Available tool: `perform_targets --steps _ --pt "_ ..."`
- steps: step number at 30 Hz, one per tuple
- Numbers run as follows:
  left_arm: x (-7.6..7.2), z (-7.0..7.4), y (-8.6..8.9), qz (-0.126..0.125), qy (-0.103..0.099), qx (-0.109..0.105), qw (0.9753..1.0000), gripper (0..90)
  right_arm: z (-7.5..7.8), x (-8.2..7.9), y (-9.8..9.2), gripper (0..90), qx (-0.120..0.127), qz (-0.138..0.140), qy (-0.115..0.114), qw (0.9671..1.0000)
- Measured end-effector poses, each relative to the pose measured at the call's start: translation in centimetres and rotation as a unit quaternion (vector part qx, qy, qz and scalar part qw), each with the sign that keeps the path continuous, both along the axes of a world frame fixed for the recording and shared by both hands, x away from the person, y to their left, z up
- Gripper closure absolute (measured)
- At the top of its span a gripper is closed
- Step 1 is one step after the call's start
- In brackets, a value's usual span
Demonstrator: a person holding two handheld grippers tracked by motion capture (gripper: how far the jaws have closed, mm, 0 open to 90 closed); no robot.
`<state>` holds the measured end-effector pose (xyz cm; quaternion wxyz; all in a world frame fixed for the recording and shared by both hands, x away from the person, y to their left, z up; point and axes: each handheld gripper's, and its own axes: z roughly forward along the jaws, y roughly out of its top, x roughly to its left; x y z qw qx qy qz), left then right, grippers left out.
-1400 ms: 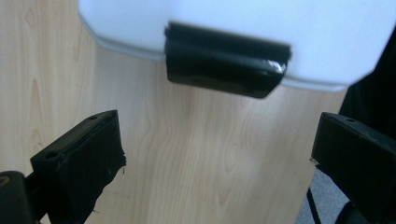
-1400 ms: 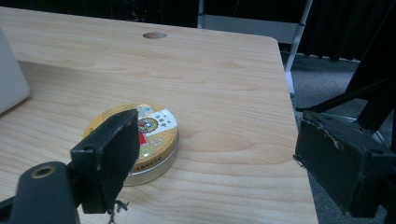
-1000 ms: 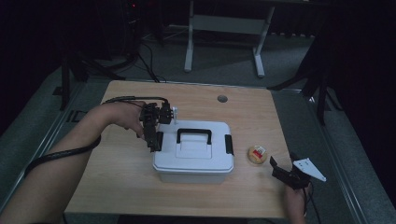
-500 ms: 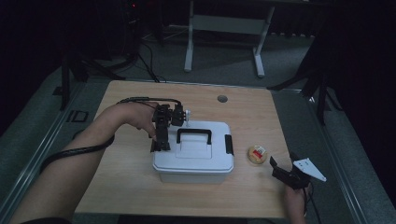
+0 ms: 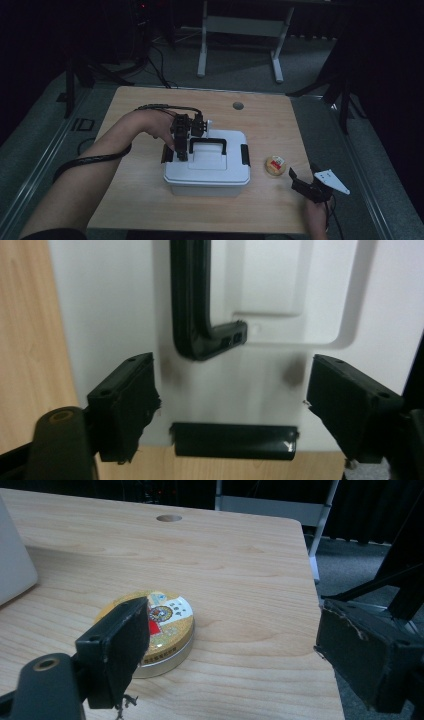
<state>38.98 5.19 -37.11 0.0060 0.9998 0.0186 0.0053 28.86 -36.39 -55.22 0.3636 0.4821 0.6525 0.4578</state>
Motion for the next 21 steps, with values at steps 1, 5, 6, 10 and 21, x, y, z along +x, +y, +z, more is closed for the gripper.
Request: perform_targets --steps 1,5,6,10,21 --pt "0.0 0.0 0.0 0.0 0.0 0.0 1.0 24.8 0.0 0.0 0.0 13.6 0.001 0.0 0.0 1.0" --pt "0.3 -0.2 -0.6 0.005 0.015 0.002 0.9999 41.8 0.0 0.0 0.0 13.7 0.0 0.001 0.0 1.0" --pt "0.3 -0.2 -0.6 0.005 0.015 0.002 0.9999 45.9 0.0 0.0 0.0 13.7 0.0 0.001 0.0 1.0" --pt "0.5 0.0 -0.9 0.015 0.019 0.002 0.9997 54.2 0.0 0.0 0.0 13.7 0.0 0.003 0.001 1.0" --pt "0.9 0.1 -1.7 0.042 0.027 0.01 0.9987 73.8 0.0 0.0 0.0 13.7 -0.002 0.003 0.001 1.0"
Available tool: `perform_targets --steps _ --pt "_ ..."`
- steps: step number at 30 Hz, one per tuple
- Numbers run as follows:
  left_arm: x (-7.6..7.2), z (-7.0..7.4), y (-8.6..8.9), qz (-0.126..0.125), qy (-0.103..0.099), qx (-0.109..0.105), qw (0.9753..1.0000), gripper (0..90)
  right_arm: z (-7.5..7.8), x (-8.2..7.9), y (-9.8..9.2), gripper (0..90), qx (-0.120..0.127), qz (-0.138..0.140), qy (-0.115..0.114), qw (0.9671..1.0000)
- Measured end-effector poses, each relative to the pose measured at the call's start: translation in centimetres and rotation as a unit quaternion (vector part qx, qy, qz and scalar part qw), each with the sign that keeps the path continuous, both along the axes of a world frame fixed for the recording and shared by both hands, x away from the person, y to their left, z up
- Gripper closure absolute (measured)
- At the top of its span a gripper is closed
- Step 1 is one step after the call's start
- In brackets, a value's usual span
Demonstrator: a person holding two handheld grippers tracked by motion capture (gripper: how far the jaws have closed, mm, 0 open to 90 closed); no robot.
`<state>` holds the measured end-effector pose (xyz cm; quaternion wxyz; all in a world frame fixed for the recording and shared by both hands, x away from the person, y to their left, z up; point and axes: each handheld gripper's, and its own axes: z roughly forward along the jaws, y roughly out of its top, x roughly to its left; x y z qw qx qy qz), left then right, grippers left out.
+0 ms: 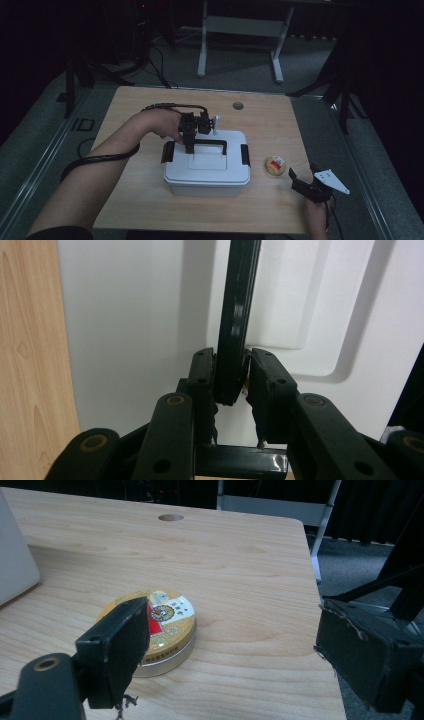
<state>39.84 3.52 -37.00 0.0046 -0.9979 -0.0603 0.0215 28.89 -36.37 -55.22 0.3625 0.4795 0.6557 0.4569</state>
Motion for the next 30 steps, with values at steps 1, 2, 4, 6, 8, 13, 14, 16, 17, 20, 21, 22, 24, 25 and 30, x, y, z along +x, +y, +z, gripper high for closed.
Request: perform_targets --steps 1,2,4,6,8,13,14,16,17,20,21,22,24,25,30 --pt "-0.1 -0.1 -0.1 -0.002 -0.002 0.001 1.0 76.5 0.0 0.0 0.0 13.7 0.0 0.0 0.0 1.0" --pt "-0.1 0.0 -0.2 -0.003 -0.002 0.004 1.0 76.6 0.0 0.0 0.0 13.7 0.0 0.0 0.0 1.0" --pt "-0.2 -0.1 -0.4 -0.011 0.005 0.008 0.9999 81.8 0.0 0.0 0.0 13.7 0.0 0.001 0.0 1.0" --pt "-0.3 -0.1 -0.5 -0.012 0.005 0.013 0.9998 82.6 0.0 0.0 0.0 13.8 -0.001 0.001 0.0 1.0" --pt "-0.3 -0.1 -0.5 -0.013 0.005 0.014 0.9998 83.0 0.0 0.0 0.0 13.8 0.0 0.002 0.001 1.0" --pt "-0.4 -0.1 -0.4 -0.013 0.004 0.008 0.9999 83.5 0.0 0.0 0.0 13.8 0.001 0.002 0.002 1.0" --pt "-0.4 0.0 -0.4 -0.016 0.004 0.006 0.9999 83.5 0.0 0.0 0.0 13.8 0.001 0.002 0.002 1.0" --pt "-0.4 0.0 -0.3 -0.016 0.004 0.004 0.9999 83.6 0.0 0.0 0.0 13.8 0.0 0.002 0.002 1.0" --pt "-0.5 0.0 -0.3 -0.018 0.003 0.003 0.9998 83.6 0.0 0.0 0.0 13.8 0.0 0.003 0.002 1.0" --pt "-0.5 0.1 -0.3 -0.024 0.004 0.004 0.9997 83.7 0.0 0.0 0.0 13.8 -0.001 0.003 0.002 1.0" --pt "-0.5 0.1 -0.3 -0.024 0.004 0.004 0.9997 83.6 0.0 0.0 0.0 13.8 -0.001 0.003 0.002 1.0" --pt "-0.5 0.1 -0.3 -0.024 0.004 0.004 0.9997 83.6 0.0 0.0 0.0 13.8 -0.001 0.002 0.002 1.0" --pt "-0.5 0.4 -0.3 -0.03 0.003 0.001 0.9995 83.7 0.0 0.0 0.0 13.8 0.0 0.002 0.002 1.0" --pt "-0.5 0.5 -0.3 -0.031 -0.001 0.001 0.9995 83.7 0.0 0.0 0.0 13.8 0.0 0.003 0.002 1.0" --pt "-0.4 0.9 -0.1 -0.028 0.002 -0.007 0.9996 83.8 0.0 0.0 0.0 13.8 0.001 0.003 0.002 1.0"
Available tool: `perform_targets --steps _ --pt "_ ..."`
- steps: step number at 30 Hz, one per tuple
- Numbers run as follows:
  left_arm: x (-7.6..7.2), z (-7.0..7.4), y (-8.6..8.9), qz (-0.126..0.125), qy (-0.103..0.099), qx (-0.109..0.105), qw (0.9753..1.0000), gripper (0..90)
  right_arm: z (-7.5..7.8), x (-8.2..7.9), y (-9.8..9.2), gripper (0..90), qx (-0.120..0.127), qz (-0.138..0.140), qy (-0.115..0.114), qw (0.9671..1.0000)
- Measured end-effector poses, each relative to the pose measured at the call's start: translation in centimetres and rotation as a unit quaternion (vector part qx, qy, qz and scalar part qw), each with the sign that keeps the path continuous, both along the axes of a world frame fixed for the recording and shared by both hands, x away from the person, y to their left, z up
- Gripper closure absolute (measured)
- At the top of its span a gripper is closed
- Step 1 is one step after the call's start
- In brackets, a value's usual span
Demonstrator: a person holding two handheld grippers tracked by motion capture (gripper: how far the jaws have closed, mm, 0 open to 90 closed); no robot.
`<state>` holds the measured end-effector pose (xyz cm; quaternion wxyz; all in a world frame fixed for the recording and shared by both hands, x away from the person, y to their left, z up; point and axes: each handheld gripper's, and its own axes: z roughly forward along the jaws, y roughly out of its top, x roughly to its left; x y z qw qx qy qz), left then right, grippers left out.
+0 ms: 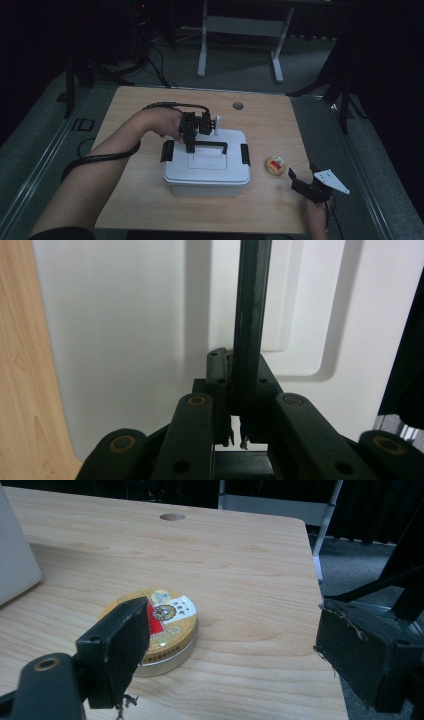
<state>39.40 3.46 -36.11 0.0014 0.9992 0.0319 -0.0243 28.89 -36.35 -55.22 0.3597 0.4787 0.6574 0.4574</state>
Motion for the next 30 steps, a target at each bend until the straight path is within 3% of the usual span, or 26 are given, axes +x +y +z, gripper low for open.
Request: perform_targets --steps 9,13,23,30 --pt "-0.1 1.3 0.5 0.003 -0.007 -0.004 1.0 83.8 0.0 0.0 0.0 13.8 -0.001 0.0 0.0 1.0" --pt "0.0 2.2 1.5 0.011 -0.018 -0.012 0.9997 83.8 0.0 0.0 0.0 13.8 -0.001 0.0 0.001 1.0" --pt "-0.3 3.6 4.5 0.032 -0.025 -0.017 0.999 83.8 0.0 0.0 0.1 13.8 -0.003 0.0 0.002 1.0" --pt "-0.5 4.4 7.2 0.061 -0.031 -0.015 0.9976 83.7 0.0 0.1 0.1 13.8 -0.005 -0.001 0.003 1.0"
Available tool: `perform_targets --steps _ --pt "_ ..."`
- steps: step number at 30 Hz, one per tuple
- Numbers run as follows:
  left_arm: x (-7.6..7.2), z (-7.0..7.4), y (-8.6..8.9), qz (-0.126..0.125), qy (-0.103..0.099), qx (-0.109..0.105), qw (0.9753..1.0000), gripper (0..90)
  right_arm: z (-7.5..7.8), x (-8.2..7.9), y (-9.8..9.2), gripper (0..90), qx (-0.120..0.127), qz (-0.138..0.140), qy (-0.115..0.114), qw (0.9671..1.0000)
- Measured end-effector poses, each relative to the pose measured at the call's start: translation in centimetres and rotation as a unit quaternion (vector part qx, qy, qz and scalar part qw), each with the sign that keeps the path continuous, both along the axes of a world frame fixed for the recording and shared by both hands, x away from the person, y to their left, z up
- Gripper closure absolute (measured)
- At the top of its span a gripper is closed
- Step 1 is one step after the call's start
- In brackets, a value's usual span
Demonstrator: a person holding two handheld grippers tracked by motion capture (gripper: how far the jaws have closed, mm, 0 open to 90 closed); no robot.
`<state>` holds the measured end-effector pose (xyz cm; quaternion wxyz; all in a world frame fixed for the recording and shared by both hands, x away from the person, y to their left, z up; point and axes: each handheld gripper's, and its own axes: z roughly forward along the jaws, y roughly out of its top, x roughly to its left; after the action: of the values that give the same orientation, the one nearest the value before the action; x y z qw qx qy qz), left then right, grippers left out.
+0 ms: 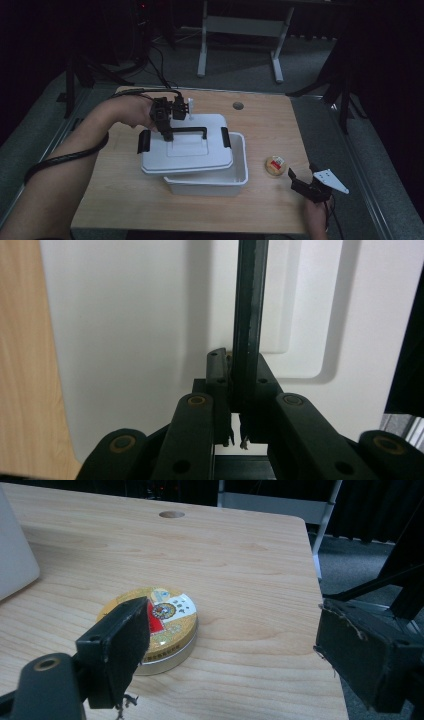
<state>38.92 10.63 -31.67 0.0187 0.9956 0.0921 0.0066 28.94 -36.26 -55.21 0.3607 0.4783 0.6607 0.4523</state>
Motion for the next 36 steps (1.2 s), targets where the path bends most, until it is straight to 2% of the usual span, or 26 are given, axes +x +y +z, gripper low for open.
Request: perform_targets --steps 3,4,5,7,8,11,12,13,16,18,22,24,32,33,36 --pt "-0.1 0.2 1.6 0.015 0.0 -0.001 0.9999 83.8 0.0 0.0 0.0 13.8 -0.001 -0.001 0.0 1.0" --pt "-0.1 0.2 1.6 0.015 0.0 -0.001 0.9999 83.7 0.0 0.0 0.0 13.8 -0.001 -0.001 0.0 1.0" --pt "-0.3 0.3 3.0 0.028 -0.001 -0.002 0.9996 83.7 0.0 0.0 0.0 13.8 -0.001 -0.002 0.001 1.0" --pt "-0.3 0.3 3.5 0.03 0.0 0.0 0.9996 83.7 0.0 0.0 0.0 13.8 -0.001 -0.002 0.001 1.0" --pt "-0.4 0.3 4.7 0.043 0.001 -0.004 0.9991 83.7 0.0 0.0 0.0 13.8 -0.002 -0.002 0.001 1.0" --pt "-0.4 0.3 4.7 0.043 0.001 -0.004 0.9991 83.8 0.0 0.0 0.1 13.8 -0.002 -0.002 0.001 1.0" --pt "-0.7 0.2 7.1 0.066 0.003 -0.007 0.9978 83.8 0.0 0.0 0.1 13.8 -0.003 -0.002 0.002 1.0" --pt "-0.8 0.1 7.8 0.075 0.001 -0.007 0.9972 83.8 0.0 0.0 0.1 13.8 -0.003 -0.002 0.002 1.0" --pt "-1.0 0.1 8.8 0.084 0.004 -0.005 0.9965 83.7 0.0 0.1 0.1 13.8 -0.003 -0.003 0.003 1.0" --pt "-1.4 0.0 10.8 0.103 0.007 -0.004 0.9947 83.7 0.0 0.1 0.1 13.8 -0.005 -0.003 0.003 1.0" --pt "-1.9 -0.2 13.0 0.126 0.006 -0.004 0.992 83.7 0.0 0.1 0.2 13.8 -0.007 -0.004 0.004 1.0" --pt "-2.2 -0.5 14.0 0.13 0.004 -0.005 0.9915 83.7 0.0 0.1 0.2 13.8 -0.008 -0.005 0.005 0.9999" --pt "-3.1 -1.2 18.1 0.172 0.01 -0.019 0.9849 83.7 0.0 0.1 0.3 13.8 -0.011 -0.006 0.007 0.9999" --pt "-3.2 -1.4 18.6 0.179 0.012 -0.02 0.9835 83.7 0.0 0.1 0.3 13.8 -0.012 -0.006 0.007 0.9999" --pt "-3.4 -2.0 19.7 0.192 0.008 -0.015 0.9813 83.7 0.0 0.1 0.3 13.8 -0.012 -0.006 0.007 0.9999"
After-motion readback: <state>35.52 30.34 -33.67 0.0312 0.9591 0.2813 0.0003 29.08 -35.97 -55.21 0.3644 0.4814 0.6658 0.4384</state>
